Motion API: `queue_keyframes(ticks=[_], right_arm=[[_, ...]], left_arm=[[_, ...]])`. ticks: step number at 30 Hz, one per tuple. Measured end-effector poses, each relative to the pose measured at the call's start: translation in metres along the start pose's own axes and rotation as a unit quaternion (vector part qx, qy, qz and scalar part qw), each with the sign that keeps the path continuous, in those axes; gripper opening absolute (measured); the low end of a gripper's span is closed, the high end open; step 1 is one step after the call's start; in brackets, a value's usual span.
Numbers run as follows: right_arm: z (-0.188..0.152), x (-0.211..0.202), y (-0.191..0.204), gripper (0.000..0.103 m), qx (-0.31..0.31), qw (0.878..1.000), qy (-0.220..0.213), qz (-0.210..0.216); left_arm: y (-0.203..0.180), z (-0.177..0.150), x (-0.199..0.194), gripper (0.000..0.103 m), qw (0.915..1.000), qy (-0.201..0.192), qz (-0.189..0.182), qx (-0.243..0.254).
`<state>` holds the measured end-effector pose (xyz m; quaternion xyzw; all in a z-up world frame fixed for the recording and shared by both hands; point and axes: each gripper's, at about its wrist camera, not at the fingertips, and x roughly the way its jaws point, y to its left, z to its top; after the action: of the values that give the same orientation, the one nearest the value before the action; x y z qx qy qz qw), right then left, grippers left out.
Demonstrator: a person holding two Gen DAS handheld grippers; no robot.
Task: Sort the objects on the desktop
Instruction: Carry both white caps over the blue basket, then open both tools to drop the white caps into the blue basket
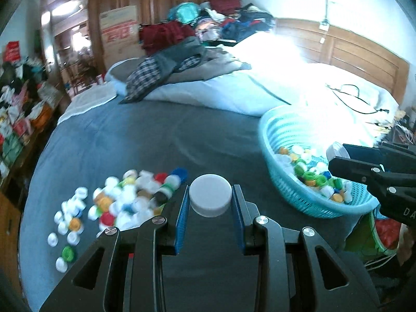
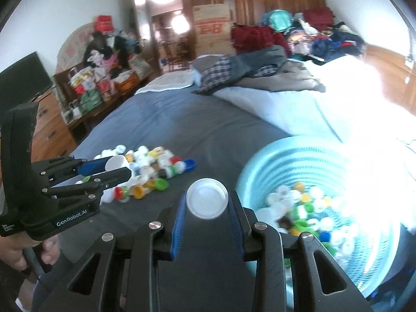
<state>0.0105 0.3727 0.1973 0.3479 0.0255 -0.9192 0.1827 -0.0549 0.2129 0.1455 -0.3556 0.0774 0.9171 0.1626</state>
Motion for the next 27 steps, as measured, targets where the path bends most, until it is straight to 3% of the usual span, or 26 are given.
queue_keyframes(ticks=[18, 27], right_arm=[[-0.008, -0.025, -0.111, 0.034, 0.069, 0.995, -0.008, -0.065], [-0.024, -0.023, -0.141, 0.035, 0.094, 0.993, 0.004, -0.078]], left_arm=[[-0.099, 0.042, 0.058, 0.026, 0.9964, 0.035, -0.05, 0.06], [-0.136, 0.05, 0.075, 0.027, 0.9922, 0.05, -0.081, 0.081]])
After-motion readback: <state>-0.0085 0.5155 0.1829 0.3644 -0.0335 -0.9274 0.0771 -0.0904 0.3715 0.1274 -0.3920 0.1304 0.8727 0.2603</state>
